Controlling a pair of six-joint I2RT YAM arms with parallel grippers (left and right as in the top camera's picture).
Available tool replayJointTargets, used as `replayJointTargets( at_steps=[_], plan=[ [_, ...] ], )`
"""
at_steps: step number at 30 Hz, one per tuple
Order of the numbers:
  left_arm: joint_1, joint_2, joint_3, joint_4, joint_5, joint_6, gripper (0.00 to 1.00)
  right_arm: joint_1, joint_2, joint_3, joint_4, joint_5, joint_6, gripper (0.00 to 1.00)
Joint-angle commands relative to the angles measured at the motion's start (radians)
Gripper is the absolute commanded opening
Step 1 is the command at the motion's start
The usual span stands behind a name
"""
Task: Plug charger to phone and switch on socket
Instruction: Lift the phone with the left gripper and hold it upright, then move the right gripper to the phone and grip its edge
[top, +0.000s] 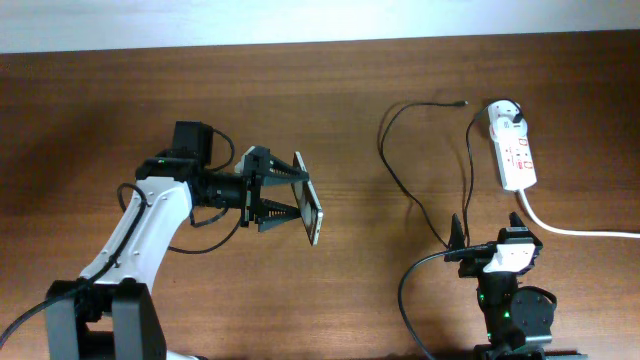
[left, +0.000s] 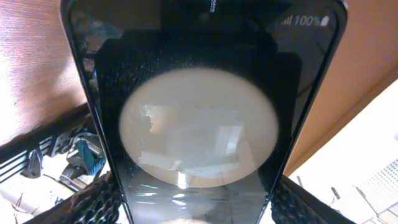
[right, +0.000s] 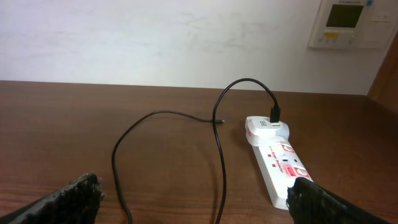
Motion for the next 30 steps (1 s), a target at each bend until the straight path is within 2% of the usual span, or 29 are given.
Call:
replayJointTargets(
  at_steps=[1,9,12,14,16,19,21,23,24,26,27,28,30],
  plan=[
    [0.002,0.000,0.003,0.003,0.060,0.020,0.59,0.010,-0.007,-0.005,-0.008,-0.005,-0.003,0.99],
    [0.002,0.000,0.003,0.003,0.045,0.020,0.60,0.010,-0.007,-0.005,-0.008,-0.005,-0.003,0.98],
    [0.002,0.000,0.003,0.003,0.026,0.055,0.59,0.010,-0.007,-0.005,-0.008,-0.005,-0.003,0.98],
    [0.002,0.000,0.003,0.003,-0.073,0.059,0.59,0.010,-0.007,-0.005,-0.008,-0.005,-0.003,0.99],
    [0.000,0.000,0.003,0.002,-0.230,0.116,0.58,0.010,-0.007,-0.005,-0.008,-0.005,-0.003,0.98],
    [-0.027,0.000,0.003,0.002,-0.437,0.121,0.57,0.010,-0.007,-0.005,-0.008,-0.003,-0.003,0.99],
    [-0.053,0.000,0.003,0.003,-0.468,0.121,0.58,0.010,-0.007,-0.005,0.024,0.008,0.005,0.98],
    [-0.091,0.000,0.003,0.003,-0.521,0.121,0.57,0.010,-0.007,-0.005,0.034,-0.245,0.234,0.99],
    [-0.100,0.000,0.003,0.003,-0.557,0.121,0.57,0.010,-0.007,-0.005,0.031,-0.359,0.394,0.98],
    [-0.112,0.000,0.003,0.016,-0.593,0.112,0.57,0.010,-0.007,-0.005,0.023,-0.752,0.920,0.99],
    [-0.112,0.000,0.003,0.029,-0.593,0.081,0.57,0.010,-0.007,-0.005,0.022,-0.842,1.007,0.99],
    [-0.112,0.000,0.003,0.041,-0.592,0.055,0.57,0.010,-0.007,-0.005,0.024,-0.874,1.009,0.98],
    [-0.112,0.000,0.003,0.078,-0.593,-0.010,0.57,0.010,-0.007,-0.005,0.046,-0.799,1.002,0.98]
  ],
)
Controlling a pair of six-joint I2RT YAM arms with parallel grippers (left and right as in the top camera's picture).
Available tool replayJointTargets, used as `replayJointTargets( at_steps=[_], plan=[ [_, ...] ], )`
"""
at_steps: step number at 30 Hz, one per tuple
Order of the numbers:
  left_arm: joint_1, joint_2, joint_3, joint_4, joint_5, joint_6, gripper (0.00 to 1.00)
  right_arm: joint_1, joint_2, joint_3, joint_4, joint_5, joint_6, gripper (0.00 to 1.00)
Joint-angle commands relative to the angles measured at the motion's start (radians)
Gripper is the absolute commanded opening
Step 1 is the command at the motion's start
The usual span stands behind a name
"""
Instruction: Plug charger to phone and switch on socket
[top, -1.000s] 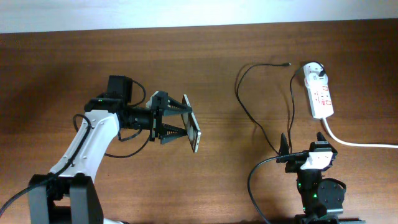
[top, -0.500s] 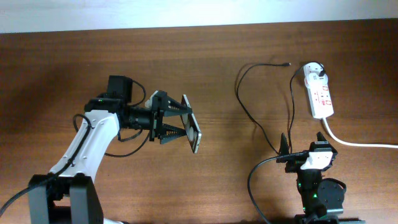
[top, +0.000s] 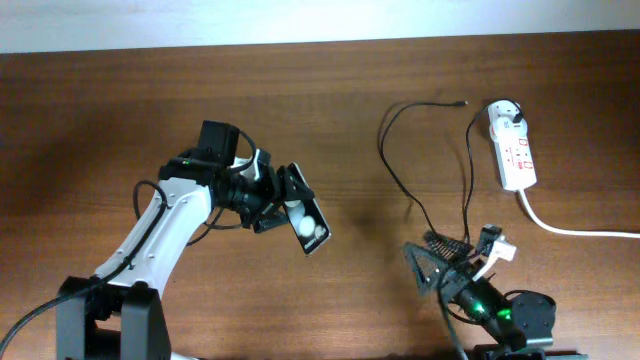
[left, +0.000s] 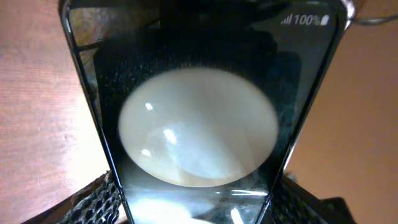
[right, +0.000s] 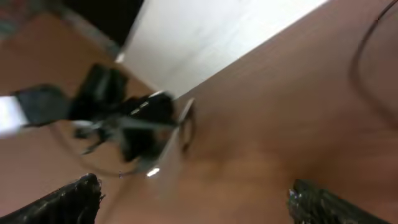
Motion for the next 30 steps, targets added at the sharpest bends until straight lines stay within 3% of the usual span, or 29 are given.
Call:
replayJointTargets(
  at_steps=[1,2,6,8,11,14,16,21,30],
  plan=[
    [-0.002,0.000,0.004,0.040,0.005,-0.132,0.57,0.008,-0.007,-0.005,0.013,-0.031,0.015,0.99],
    [-0.002,0.000,0.004,0.062,0.005,-0.198,0.57,0.008,-0.006,-0.005,0.003,0.015,-0.060,0.99],
    [-0.042,0.000,0.004,0.175,0.006,-0.414,0.58,0.008,0.085,0.080,-0.013,0.018,-0.068,0.99],
    [-0.068,0.000,0.004,0.244,0.010,-0.475,0.57,0.008,0.236,0.172,-0.017,-0.026,-0.106,0.98],
    [-0.098,0.000,0.004,0.316,0.015,-0.535,0.58,0.054,0.550,0.333,-0.020,-0.056,-0.205,0.89],
    [-0.100,0.000,0.004,0.379,0.048,-0.568,0.57,0.241,0.873,0.462,0.000,0.106,-0.269,0.86],
    [-0.106,0.000,0.004,0.379,0.047,-0.576,0.57,0.372,0.990,0.501,0.056,0.224,-0.269,0.84],
    [-0.153,0.000,0.004,0.378,0.047,-0.591,0.56,0.592,1.099,0.526,0.229,0.536,-0.268,0.79],
    [-0.217,0.000,0.004,0.378,0.067,-0.604,0.57,0.616,1.118,0.526,0.211,0.603,-0.269,0.33]
  ],
)
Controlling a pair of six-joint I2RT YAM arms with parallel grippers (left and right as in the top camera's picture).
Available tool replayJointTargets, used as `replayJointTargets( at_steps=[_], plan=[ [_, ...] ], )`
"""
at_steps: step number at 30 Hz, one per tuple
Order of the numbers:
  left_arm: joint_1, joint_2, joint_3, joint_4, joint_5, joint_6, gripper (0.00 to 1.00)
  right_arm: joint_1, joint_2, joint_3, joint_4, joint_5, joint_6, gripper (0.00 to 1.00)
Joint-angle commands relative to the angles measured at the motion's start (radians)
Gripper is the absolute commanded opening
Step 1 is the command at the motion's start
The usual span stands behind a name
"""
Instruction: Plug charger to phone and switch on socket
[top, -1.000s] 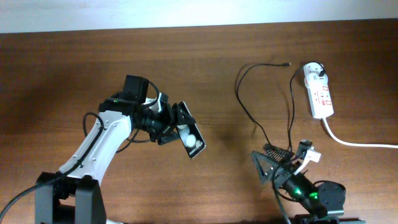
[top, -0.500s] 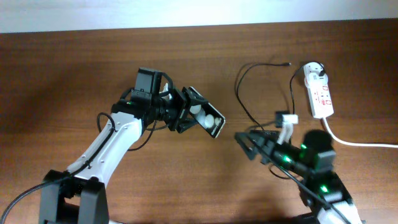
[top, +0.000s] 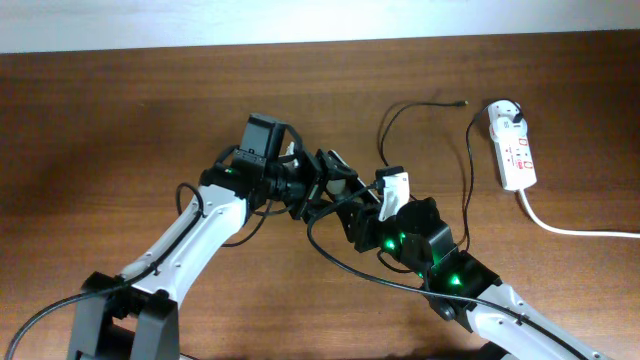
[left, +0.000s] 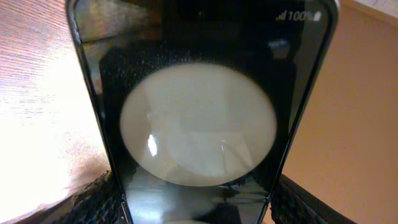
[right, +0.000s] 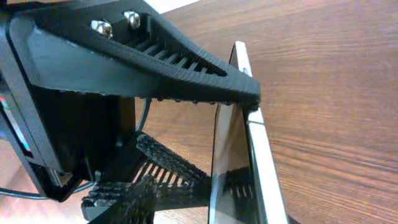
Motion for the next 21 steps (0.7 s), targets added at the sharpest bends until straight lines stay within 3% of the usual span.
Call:
replayJointTargets(
  at_steps=[1,8,10,12,18,21],
  plan=[
    [-0.012,-0.004,0.006,0.006,0.039,-0.007,0.57,0.006,0.002,0.018,-0.023,0.005,-0.005,0.28],
    [-0.012,-0.004,0.006,0.006,0.034,0.015,0.65,0.006,-0.004,0.018,-0.035,-0.003,0.000,0.11],
    [-0.011,-0.004,0.006,0.006,0.034,0.104,0.81,0.006,-0.038,0.018,-0.035,-0.003,0.000,0.10],
    [-0.003,-0.004,0.006,0.007,0.035,0.117,1.00,0.006,-0.079,0.018,-0.043,-0.003,0.000,0.10],
    [0.192,-0.056,0.008,-0.011,0.322,0.449,0.99,0.006,-0.196,0.018,-0.071,-0.002,0.182,0.04],
    [0.290,-0.169,0.008,-0.270,0.298,0.719,0.99,0.005,-0.240,0.018,-0.071,0.001,0.218,0.04]
  ],
)
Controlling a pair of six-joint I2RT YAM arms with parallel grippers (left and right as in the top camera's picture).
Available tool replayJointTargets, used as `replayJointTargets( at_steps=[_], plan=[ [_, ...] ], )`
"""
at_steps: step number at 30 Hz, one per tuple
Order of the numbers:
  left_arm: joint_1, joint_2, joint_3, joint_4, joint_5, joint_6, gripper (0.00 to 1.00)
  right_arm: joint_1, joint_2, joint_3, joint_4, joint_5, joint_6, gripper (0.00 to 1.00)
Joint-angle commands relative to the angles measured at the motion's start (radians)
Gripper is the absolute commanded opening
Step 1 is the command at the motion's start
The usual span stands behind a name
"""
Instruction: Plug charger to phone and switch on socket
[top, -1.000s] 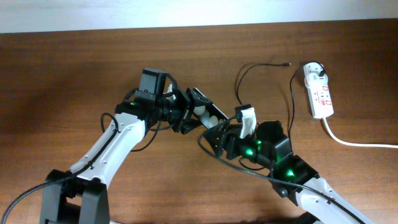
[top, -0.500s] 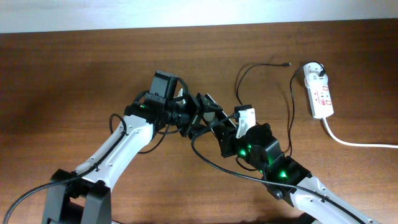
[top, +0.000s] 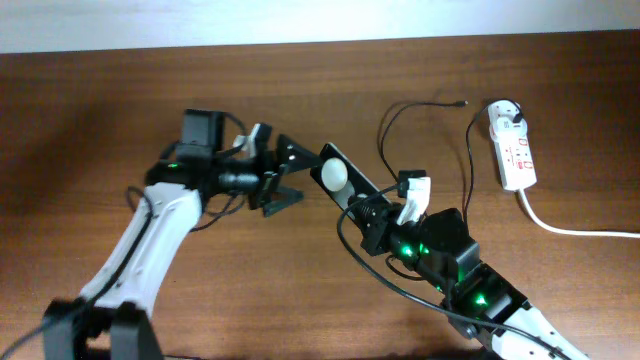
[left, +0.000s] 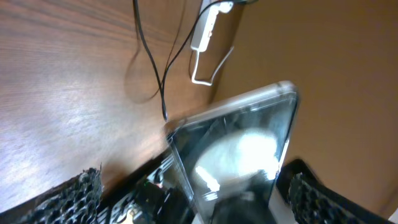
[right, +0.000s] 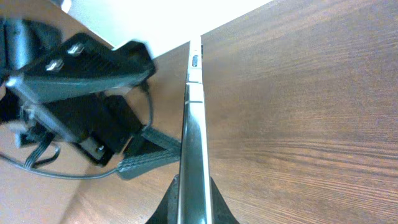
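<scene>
The black phone (top: 340, 182) is held off the table at mid-table, one end gripped by my right gripper (top: 368, 218), which is shut on it. The right wrist view shows the phone (right: 194, 124) edge-on between the fingers. My left gripper (top: 285, 175) stands open just left of the phone and apart from it; in its wrist view the phone (left: 236, 149) floats between the widely spread fingers. The black charger cable (top: 400, 170) loops across the table, its free plug (top: 462, 102) lying near the white socket strip (top: 513, 150).
A white adapter (top: 505, 112) sits in the strip's far end. The strip's white cord (top: 580, 230) runs off to the right edge. The pale wall borders the table's far side. The strip (left: 208, 25) and cable (left: 146, 50) also show in the left wrist view.
The left gripper has let go of the phone, opened and drawn back to the left. The right gripper is now shut on the phone's lower end.
The left gripper first held the phone at left of centre while the right arm sat parked at the front right. A second later the phone was nearer the middle and the right arm had swung left. Then both grippers met at the phone, and now the right one holds it.
</scene>
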Motion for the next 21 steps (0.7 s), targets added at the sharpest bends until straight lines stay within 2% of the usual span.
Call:
replayJointTargets(
  at_steps=[1,2,4,5,6,9,11,12,15,18,21],
  plan=[
    [0.111,-0.192,0.005,-0.354,-0.114,0.407,0.99,0.004,-0.057,0.017,0.014,0.002,0.037,0.04],
    [0.151,-0.251,0.004,-0.472,-0.194,0.491,0.99,0.004,-0.066,0.017,0.014,0.002,0.052,0.04],
    [0.235,-0.392,0.004,-0.651,-0.231,0.658,0.99,0.003,-0.070,0.017,-0.001,0.003,0.136,0.04],
    [0.339,-0.570,-0.004,-0.719,-0.282,0.710,0.99,0.004,-0.060,0.016,-0.005,0.002,0.229,0.04],
    [0.400,-0.681,-0.043,-0.704,-0.290,0.691,0.99,0.004,-0.059,0.016,-0.005,0.002,0.325,0.04],
    [0.458,-0.822,-0.210,-0.585,-0.220,0.464,0.99,0.005,-0.059,0.016,-0.005,-0.010,0.510,0.04],
    [0.457,-0.850,-0.353,-0.428,-0.161,0.240,0.99,0.005,-0.057,0.016,-0.005,-0.032,0.591,0.04],
    [0.457,-0.844,-0.444,-0.308,-0.118,0.116,0.99,0.005,-0.053,0.016,-0.005,-0.037,0.611,0.04],
    [0.444,-0.792,-0.594,0.029,-0.018,-0.133,1.00,0.006,-0.023,0.016,-0.004,-0.083,0.612,0.04],
    [0.351,-0.693,-0.622,0.311,-0.017,-0.325,0.99,0.006,0.036,0.016,-0.003,-0.108,0.657,0.04],
    [0.162,-0.575,-0.622,0.600,-0.114,-0.532,0.99,0.006,0.110,0.016,0.042,-0.113,0.725,0.04]
  ],
)
